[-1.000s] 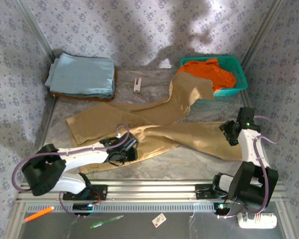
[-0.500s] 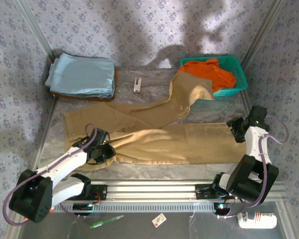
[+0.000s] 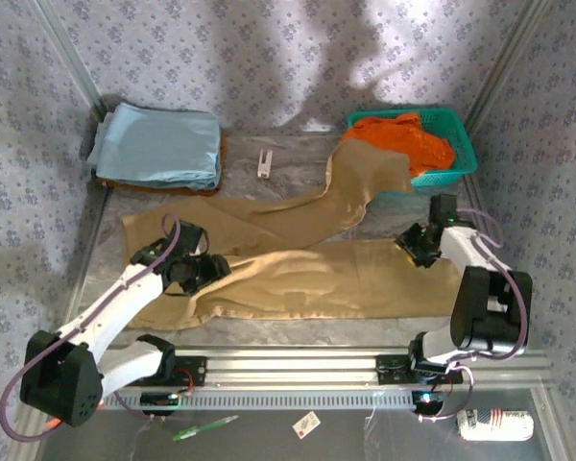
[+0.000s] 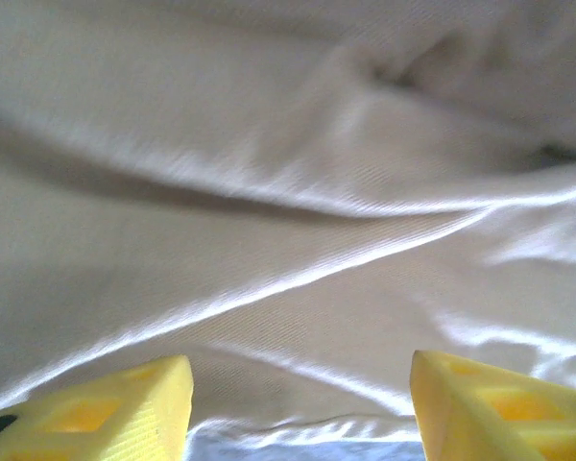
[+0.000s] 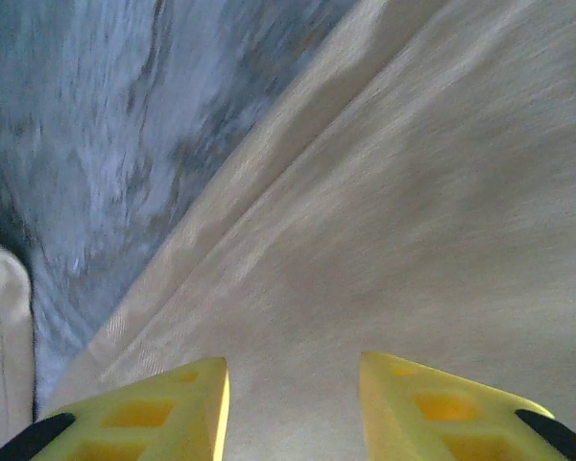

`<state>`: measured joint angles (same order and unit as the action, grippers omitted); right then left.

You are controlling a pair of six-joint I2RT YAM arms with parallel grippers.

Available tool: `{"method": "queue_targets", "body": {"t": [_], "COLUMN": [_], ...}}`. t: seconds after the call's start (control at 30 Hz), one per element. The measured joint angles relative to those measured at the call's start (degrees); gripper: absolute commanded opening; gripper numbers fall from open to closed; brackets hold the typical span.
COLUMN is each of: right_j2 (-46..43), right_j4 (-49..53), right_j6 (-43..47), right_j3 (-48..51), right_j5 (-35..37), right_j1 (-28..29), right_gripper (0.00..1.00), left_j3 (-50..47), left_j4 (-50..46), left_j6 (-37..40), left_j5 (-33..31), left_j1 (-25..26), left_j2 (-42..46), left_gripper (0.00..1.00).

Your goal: Fold and stack the trousers

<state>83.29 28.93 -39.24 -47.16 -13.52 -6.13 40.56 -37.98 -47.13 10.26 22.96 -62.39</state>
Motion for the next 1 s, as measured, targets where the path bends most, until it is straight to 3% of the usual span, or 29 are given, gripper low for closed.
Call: {"method": "queue_targets", "body": {"t": [0.13,0.23,0.37,0.67,0.87,1.0], "right_j2": [4.63,5.88,4.85,-2.78,-9.79,-13.68], "right_j4": [-1.25,-2.19,-3.19,-4.31,0.39,5.68], "right_j6": [-0.22,-0.24,-0.35,-0.31,0.31,1.33], "right_j3": [-1.25,-0.57,1.9,10.01,14.19,11.28], "right_j5": [1.03,1.55,1.86,-3.23,-5.35,-3.17], "right_j1": [7.04,7.82,7.04,-1.31,-4.68,-3.96], "right_gripper": [0.36,0.39,0.44,0.48,0.49,0.59], "left_j3": [2.71,0.68,-6.29,-16.92,-20.57,-19.56], "left_j4": [6.23,11.56,16.81,19.71,13.0,7.23], "left_j6": [-0.09,-1.07,-3.98,-8.5,-9.81,-9.01], "left_j5": [0.04,0.04,-0.61,-1.2,-0.42,-0.46], "left_j1": [0.04,0.04,0.33,0.55,0.15,-1.99], "left_j2": [-6.82,-12.39,-13.29,0.48,11.1,13.94], "left_gripper": [0.6,0.6,0.63,0.67,0.67,0.67]}}
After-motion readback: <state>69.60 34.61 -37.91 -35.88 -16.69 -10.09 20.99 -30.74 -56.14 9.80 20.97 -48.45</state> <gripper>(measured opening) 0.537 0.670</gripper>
